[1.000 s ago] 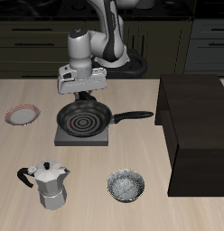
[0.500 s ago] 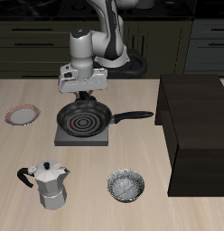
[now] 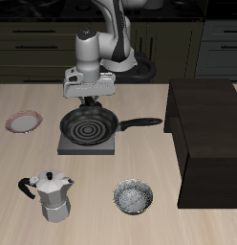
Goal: Turn off the stove
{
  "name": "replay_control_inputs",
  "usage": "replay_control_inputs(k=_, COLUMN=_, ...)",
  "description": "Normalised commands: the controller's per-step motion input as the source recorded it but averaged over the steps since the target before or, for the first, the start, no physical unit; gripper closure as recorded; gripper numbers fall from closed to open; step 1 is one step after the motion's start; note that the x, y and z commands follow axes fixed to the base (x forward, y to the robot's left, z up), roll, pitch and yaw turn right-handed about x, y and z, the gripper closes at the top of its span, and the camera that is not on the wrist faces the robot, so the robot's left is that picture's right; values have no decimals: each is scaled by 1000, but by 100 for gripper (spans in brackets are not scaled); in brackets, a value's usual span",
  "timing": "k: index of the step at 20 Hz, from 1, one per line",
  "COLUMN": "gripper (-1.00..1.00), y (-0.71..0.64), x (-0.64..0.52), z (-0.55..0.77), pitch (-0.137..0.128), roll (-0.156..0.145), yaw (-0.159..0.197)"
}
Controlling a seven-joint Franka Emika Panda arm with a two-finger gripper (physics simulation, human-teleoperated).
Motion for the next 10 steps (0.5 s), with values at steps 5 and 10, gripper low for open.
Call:
replay_control_inputs(k=5, gripper=100, y=31, x=9, z=71, pitch=-9, roll=-1, yaw=-22)
replay_control_inputs(k=10, gripper=100, y=39, x=23, z=31, pitch=-1, roll=-6, yaw=-37)
